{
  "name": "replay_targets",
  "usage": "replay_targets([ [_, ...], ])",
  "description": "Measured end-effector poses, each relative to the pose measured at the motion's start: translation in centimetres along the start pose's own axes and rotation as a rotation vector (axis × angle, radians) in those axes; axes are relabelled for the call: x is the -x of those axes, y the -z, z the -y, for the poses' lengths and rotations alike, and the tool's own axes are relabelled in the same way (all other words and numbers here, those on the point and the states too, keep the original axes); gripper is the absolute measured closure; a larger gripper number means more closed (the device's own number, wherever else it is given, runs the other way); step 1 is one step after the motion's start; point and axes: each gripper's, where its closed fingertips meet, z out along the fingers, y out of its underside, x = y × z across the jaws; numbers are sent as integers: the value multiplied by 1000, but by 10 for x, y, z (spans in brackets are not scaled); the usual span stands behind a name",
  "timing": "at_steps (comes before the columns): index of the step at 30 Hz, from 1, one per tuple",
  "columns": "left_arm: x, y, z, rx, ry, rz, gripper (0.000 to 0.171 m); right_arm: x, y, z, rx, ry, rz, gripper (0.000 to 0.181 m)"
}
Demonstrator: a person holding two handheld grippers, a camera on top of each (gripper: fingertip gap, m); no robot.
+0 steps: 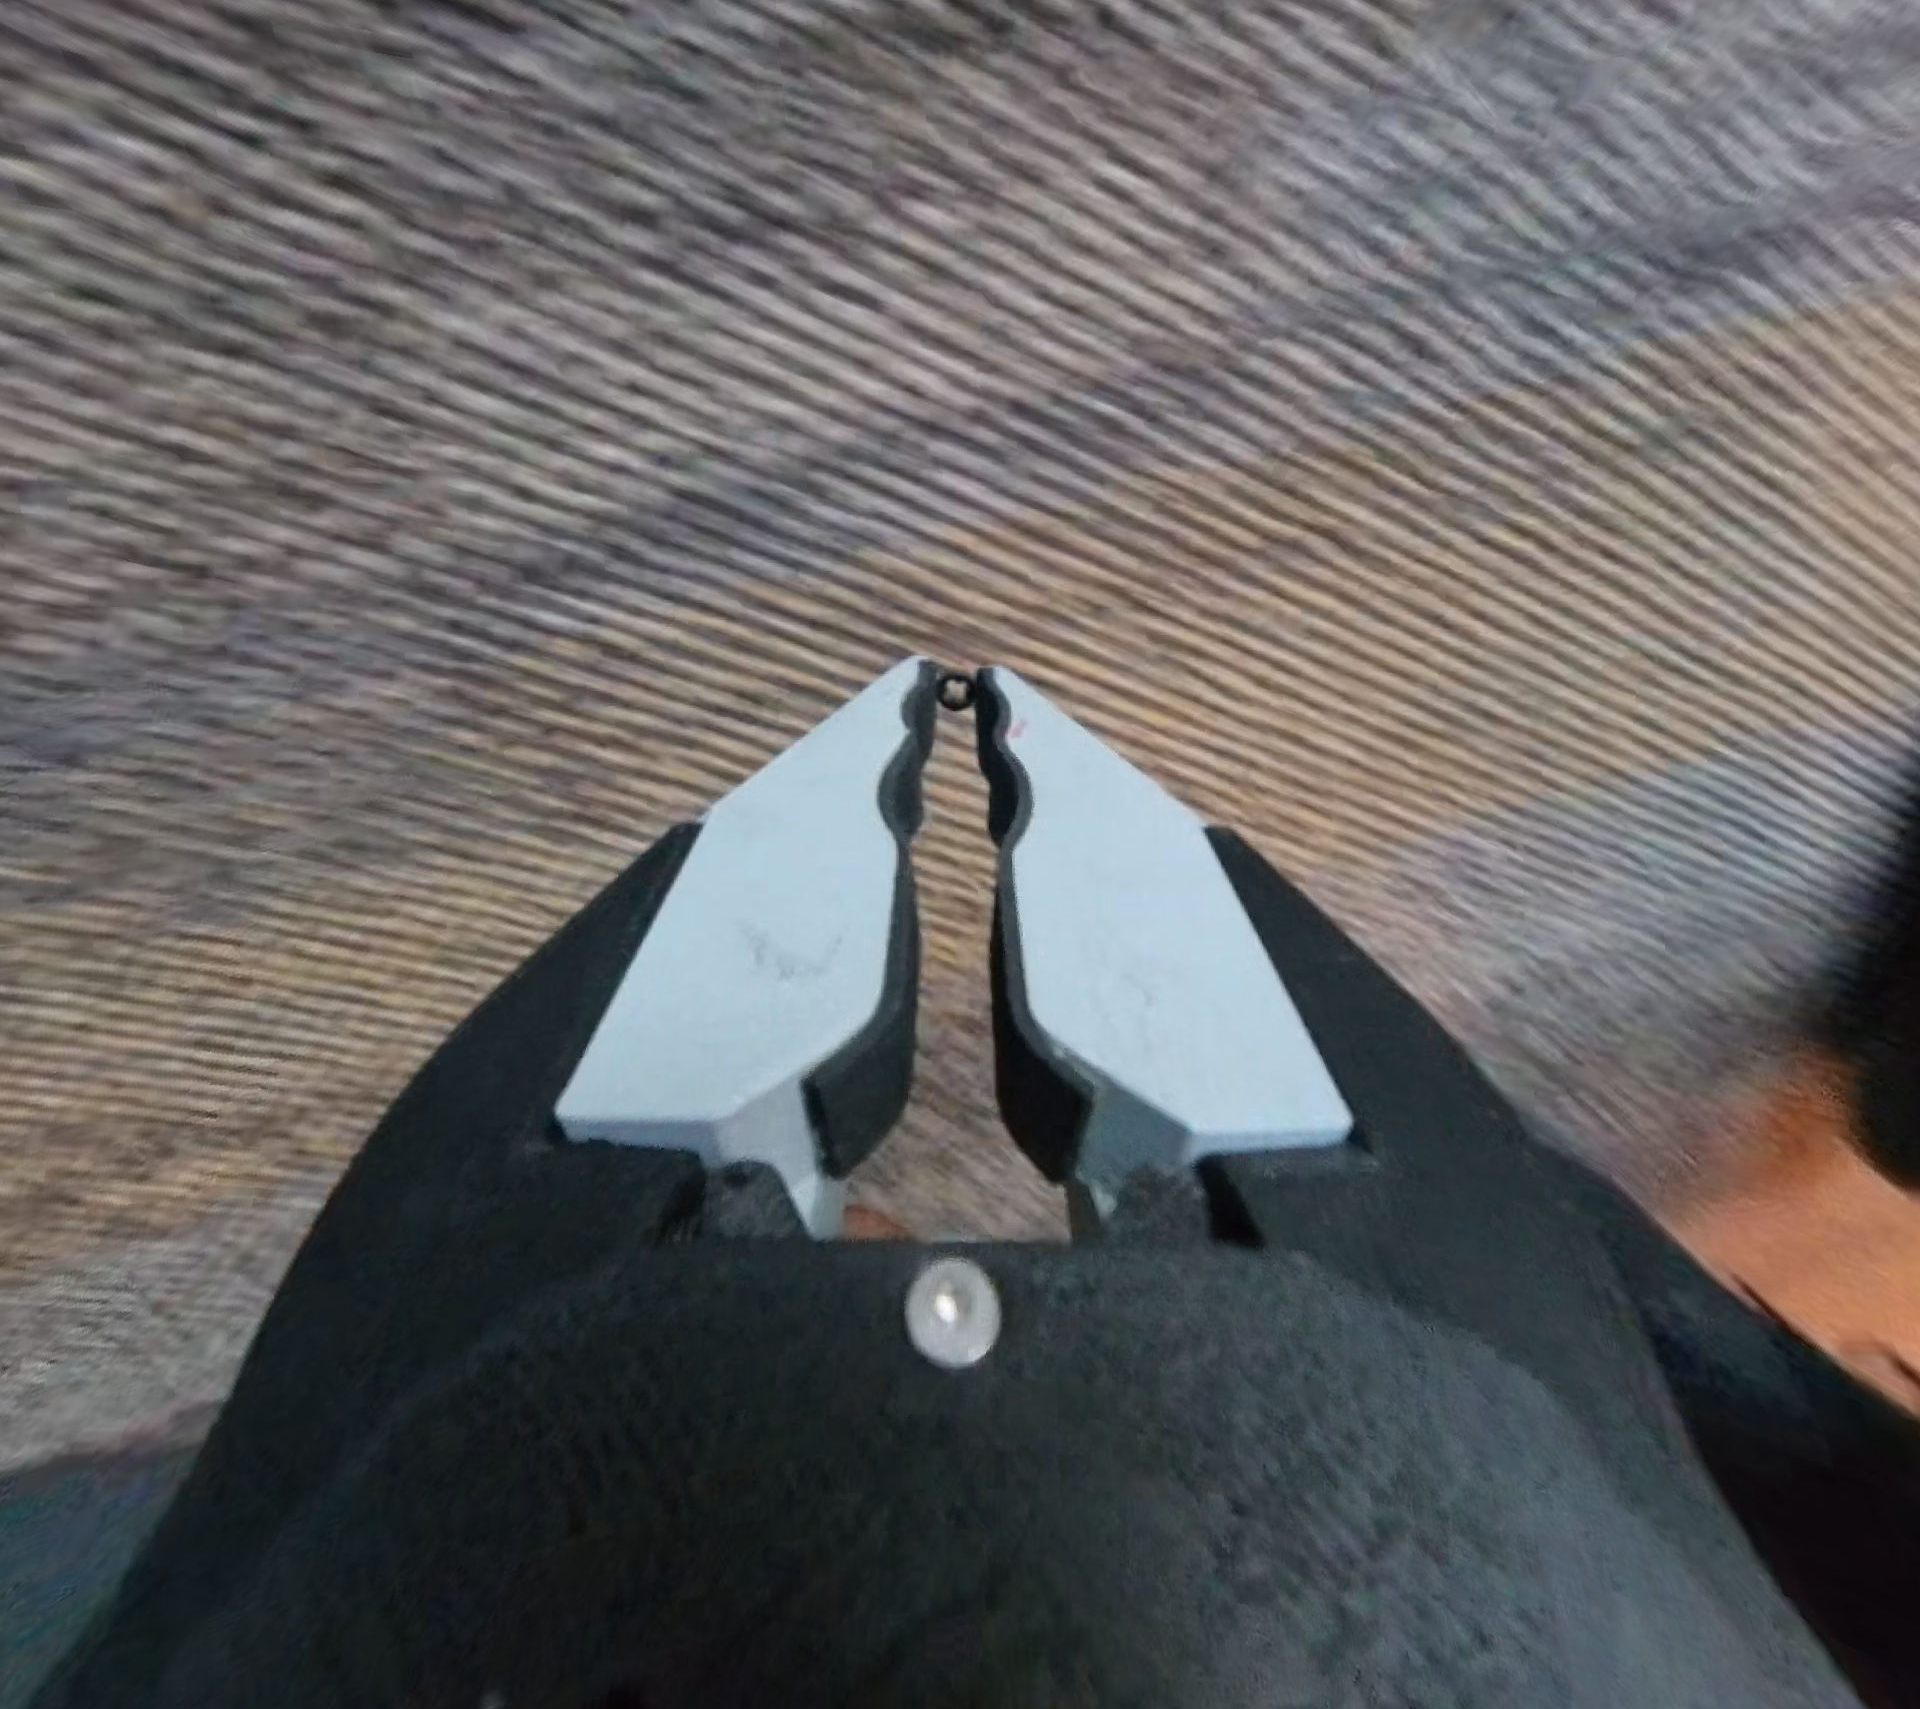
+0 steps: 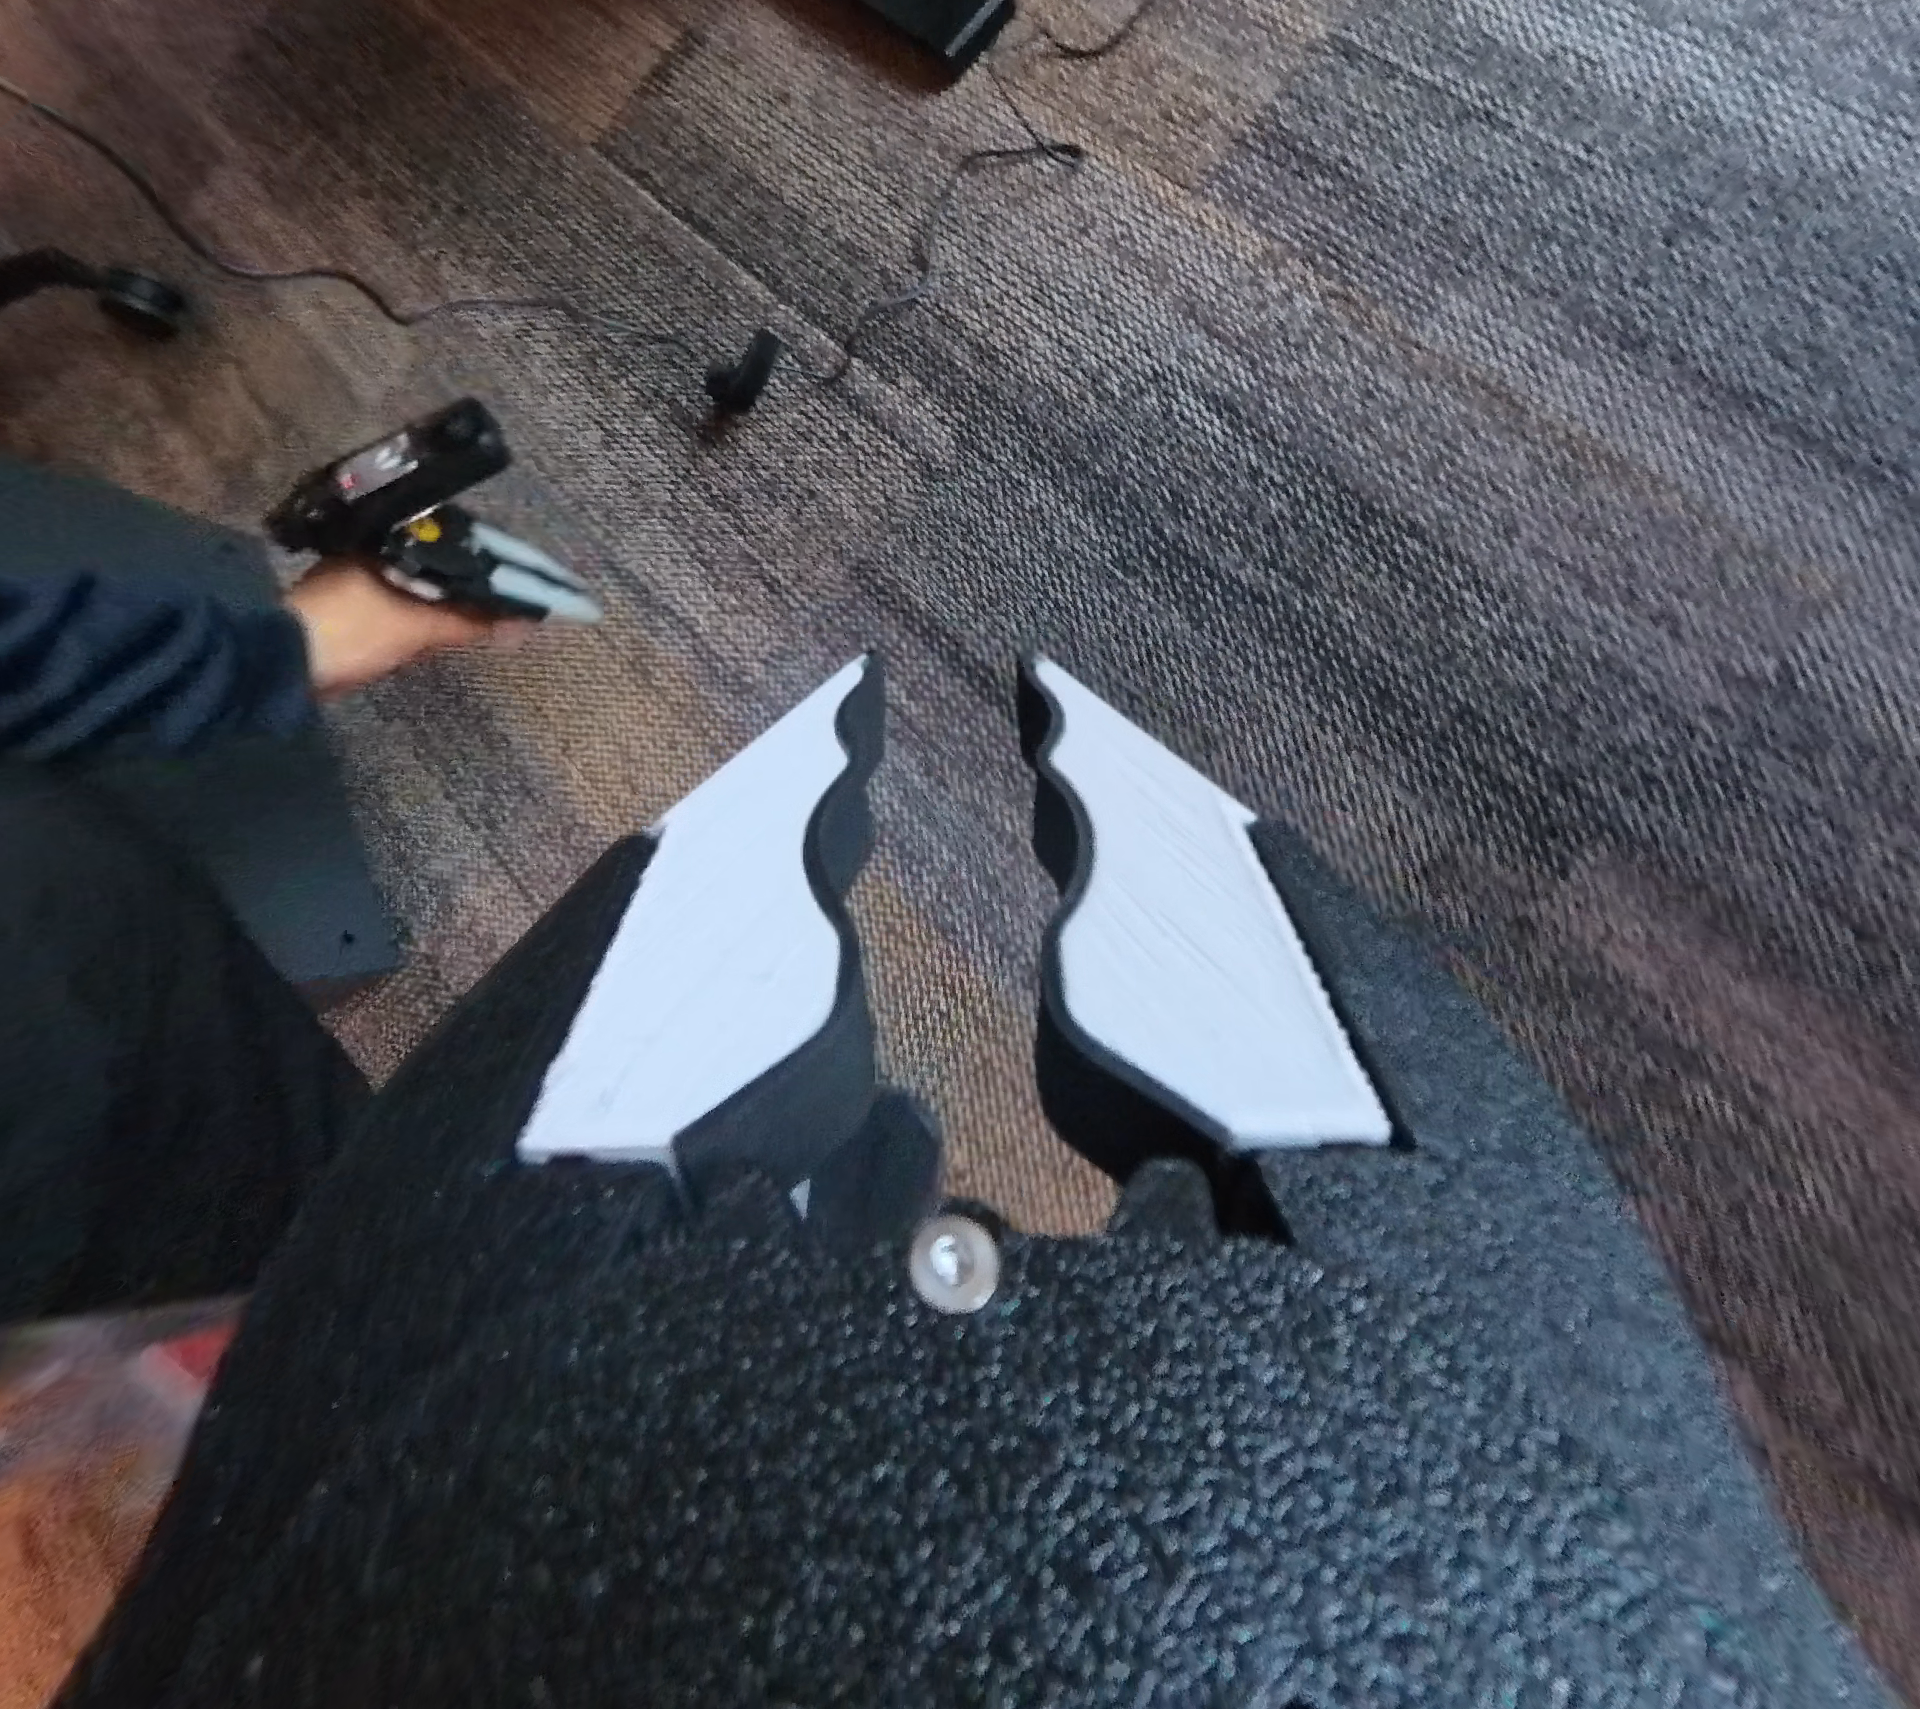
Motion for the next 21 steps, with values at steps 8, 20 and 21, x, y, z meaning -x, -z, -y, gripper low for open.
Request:
replay_targets([
  [8,-323,172,-32,129,-233,-452,166,47,146,-2,114,-7,-163,176],
  [20,-447,540,-68,-272,-205,-361,166,257,271,209,-41,556,300,167],
  [21,-445,560,-85,-293,-166,-331,166,285,281,214,-33,614,343,167],
])
